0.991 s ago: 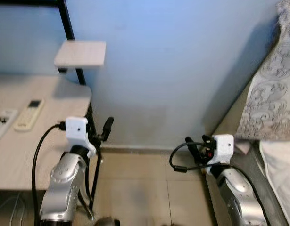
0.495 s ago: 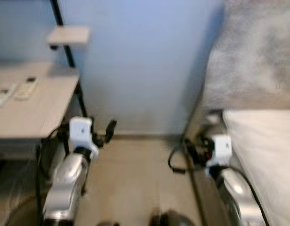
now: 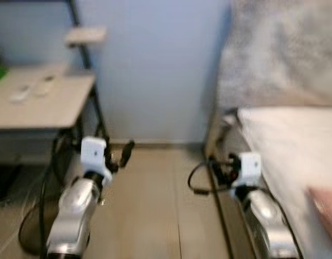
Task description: Clean up the room
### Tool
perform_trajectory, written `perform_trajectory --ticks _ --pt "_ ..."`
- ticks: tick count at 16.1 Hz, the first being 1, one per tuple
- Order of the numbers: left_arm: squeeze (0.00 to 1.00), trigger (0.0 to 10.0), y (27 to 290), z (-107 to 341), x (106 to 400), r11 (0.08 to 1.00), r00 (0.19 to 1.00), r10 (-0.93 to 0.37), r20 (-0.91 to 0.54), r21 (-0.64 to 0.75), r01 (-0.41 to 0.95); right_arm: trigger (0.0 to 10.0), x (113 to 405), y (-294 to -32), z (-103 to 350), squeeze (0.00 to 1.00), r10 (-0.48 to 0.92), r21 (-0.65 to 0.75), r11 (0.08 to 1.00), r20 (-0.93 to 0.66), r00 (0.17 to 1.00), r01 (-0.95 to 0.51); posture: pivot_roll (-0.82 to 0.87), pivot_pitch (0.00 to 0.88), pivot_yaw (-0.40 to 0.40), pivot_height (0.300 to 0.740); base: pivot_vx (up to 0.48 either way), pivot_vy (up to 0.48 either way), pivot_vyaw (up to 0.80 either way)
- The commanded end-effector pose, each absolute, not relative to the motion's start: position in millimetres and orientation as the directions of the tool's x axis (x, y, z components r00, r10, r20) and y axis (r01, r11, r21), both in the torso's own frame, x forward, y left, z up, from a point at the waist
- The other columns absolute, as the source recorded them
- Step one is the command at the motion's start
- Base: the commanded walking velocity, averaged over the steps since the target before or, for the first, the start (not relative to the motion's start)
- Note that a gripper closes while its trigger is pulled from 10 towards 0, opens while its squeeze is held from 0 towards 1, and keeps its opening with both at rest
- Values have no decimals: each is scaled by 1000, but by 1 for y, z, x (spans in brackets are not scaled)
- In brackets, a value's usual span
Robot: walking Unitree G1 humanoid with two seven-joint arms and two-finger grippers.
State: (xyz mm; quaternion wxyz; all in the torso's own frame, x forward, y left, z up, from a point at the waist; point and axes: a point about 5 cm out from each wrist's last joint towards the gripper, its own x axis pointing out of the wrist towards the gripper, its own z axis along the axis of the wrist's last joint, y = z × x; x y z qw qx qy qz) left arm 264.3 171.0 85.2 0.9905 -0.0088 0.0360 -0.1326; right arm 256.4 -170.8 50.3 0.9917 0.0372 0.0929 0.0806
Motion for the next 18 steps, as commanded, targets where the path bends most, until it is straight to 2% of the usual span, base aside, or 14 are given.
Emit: perform_trajectory --ticks 1,3,10,11,12,13,14,15,18 --pt "0 10000 170 89 267 962 960 -274 -57 -3 275 10000 259 -177 55 0 119 88 990 -154 981 -106 0 0 -6 740 0 480 -613" --pt "0 10000 166 88 270 954 952 -300 -63 -7 301 10000 256 -185 49 0 64 109 993 -178 982 -45 -6 0 0 740 0 480 -613" --pt "0 10000 163 87 277 944 942 -328 -69 9 330 10000 252 -187 45 0 21 96 995 -179 984 -4 -21 0 13 740 0 468 -612" --pt "278 10000 162 87 277 943 941 -331 -70 14 333 10000 251 -188 45 0 7 95 995 -177 984 10 -22 0 14 740 0 0 -619" --pt "1000 10000 161 86 277 940 937 -342 -70 -12 342 10000 250 -190 43 0 -1 93 995 -181 984 18 -24 0 16 740 0 0 -613" --pt "1000 10000 160 86 277 937 935 -349 -69 -24 348 10000 250 -190 42 0 -2 91 996 -182 983 19 -24 0 17 740 0 0 -613" --pt "0 10000 159 88 277 932 930 -363 -56 -14 363 10000 249 -191 42 0 -4 93 995 -181 983 21 -23 0 17 740 0 0 -644" --pt "0 10000 158 89 278 927 926 -375 -50 7 376 10000 248 -191 40 0 -7 93 995 -183 983 25 -25 0 18 740 0 0 -638" --pt "0 10000 158 90 278 919 919 -392 -43 18 393 10000 249 -192 41 0 -16 77 997 -174 985 29 -26 0 20 740 480 0 -644"
